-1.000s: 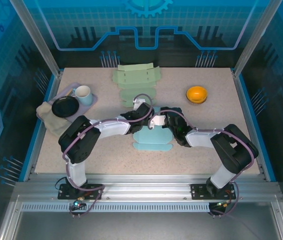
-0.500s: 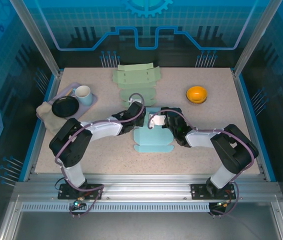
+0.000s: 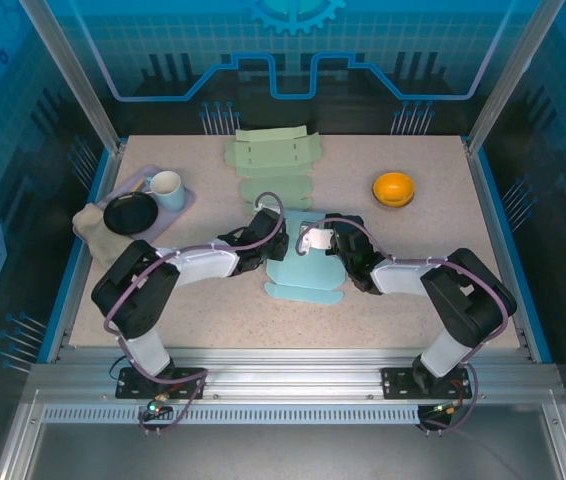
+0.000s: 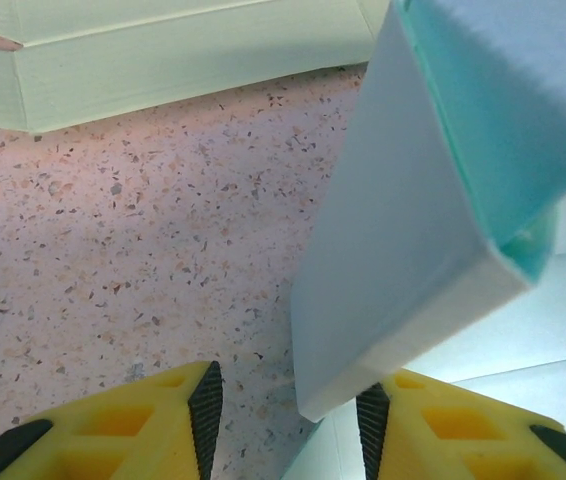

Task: Fold the paper box

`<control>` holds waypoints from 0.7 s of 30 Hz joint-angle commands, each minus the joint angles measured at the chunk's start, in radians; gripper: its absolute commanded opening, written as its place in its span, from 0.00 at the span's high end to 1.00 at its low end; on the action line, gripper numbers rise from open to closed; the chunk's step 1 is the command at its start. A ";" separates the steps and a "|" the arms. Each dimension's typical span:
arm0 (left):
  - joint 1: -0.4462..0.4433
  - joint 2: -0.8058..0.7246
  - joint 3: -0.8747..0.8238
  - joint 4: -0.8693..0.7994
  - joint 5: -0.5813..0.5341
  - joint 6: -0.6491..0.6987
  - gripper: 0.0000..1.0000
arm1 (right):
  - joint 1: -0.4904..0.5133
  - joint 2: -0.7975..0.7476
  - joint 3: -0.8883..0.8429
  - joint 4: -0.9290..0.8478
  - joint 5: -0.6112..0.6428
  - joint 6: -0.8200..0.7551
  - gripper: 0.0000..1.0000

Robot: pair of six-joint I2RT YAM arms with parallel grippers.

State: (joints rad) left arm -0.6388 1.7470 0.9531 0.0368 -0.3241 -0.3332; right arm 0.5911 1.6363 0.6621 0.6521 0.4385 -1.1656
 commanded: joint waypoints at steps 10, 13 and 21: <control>0.022 0.108 0.055 0.108 -0.047 0.132 0.65 | 0.003 -0.007 -0.024 -0.077 -0.034 0.055 1.00; 0.027 0.125 0.072 0.125 -0.057 0.123 0.75 | 0.002 0.002 -0.020 -0.077 -0.031 0.059 1.00; 0.031 0.269 0.308 -0.353 -0.504 -0.222 1.00 | 0.009 0.070 -0.010 -0.018 0.073 0.080 1.00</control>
State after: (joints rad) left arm -0.6582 1.9606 1.2018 -0.0727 -0.5110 -0.3561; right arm 0.5911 1.6638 0.6746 0.6857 0.4698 -1.1206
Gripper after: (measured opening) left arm 0.058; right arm 0.044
